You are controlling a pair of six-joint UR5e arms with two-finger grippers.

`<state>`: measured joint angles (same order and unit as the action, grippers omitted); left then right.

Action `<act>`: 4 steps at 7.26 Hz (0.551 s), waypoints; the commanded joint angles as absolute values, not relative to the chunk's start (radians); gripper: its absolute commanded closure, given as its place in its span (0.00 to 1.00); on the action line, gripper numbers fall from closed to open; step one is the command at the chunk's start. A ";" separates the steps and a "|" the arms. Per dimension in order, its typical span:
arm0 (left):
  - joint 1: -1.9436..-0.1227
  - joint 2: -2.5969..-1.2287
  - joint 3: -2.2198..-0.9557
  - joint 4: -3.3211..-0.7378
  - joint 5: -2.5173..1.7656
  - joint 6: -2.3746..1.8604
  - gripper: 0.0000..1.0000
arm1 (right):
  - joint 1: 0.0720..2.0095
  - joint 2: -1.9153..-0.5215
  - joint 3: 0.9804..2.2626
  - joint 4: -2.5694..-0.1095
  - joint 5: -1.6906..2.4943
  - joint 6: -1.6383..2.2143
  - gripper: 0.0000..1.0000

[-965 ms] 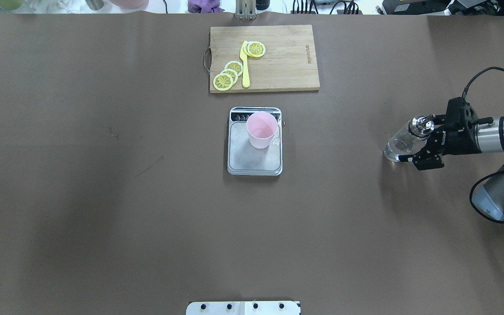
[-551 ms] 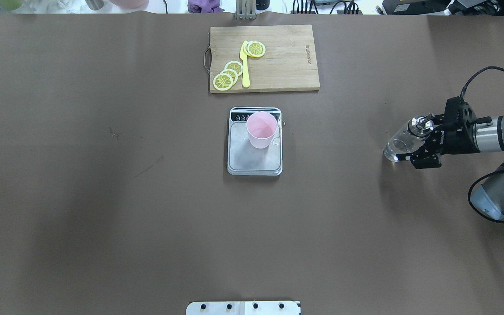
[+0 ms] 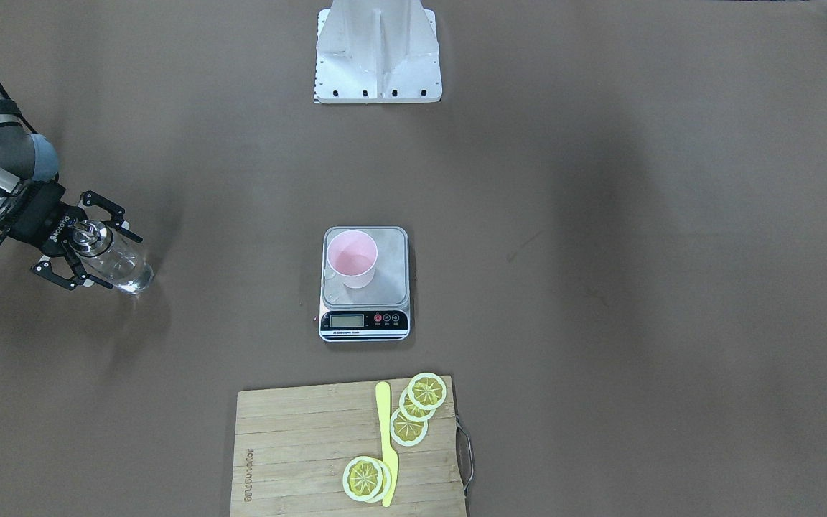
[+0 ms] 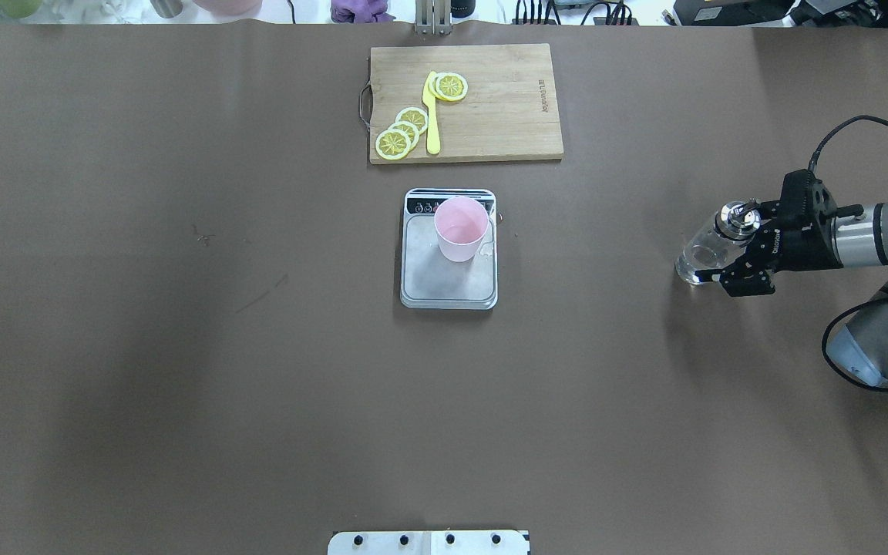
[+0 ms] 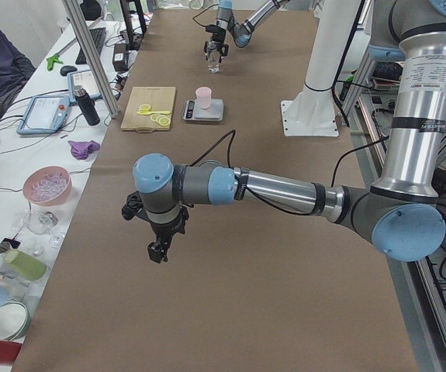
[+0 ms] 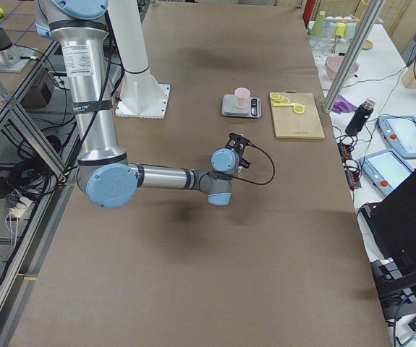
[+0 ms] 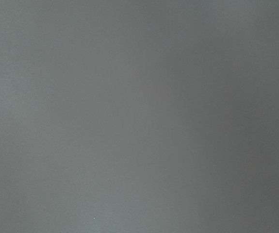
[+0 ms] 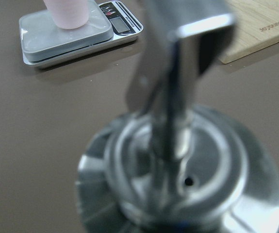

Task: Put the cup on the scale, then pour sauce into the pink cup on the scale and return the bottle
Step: 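Lift the glass dispenser bottle with the right gripper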

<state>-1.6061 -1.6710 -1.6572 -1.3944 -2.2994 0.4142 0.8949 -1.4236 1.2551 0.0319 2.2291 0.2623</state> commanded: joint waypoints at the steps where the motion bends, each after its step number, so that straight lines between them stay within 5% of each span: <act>1: -1.606 -1.672 -1.658 -1.394 -2.299 0.414 0.02 | 0.916 -1.424 1.261 0.019 2.241 0.255 0.99; 4: -1.606 -1.674 -1.658 -1.394 -2.299 0.414 0.02 | 1.023 -1.359 1.264 0.003 2.340 0.261 1.00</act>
<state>-1.6061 -1.6733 -1.6582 -1.3944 -2.2994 0.4142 0.9746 -1.3781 1.2621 0.0111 2.2897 0.2599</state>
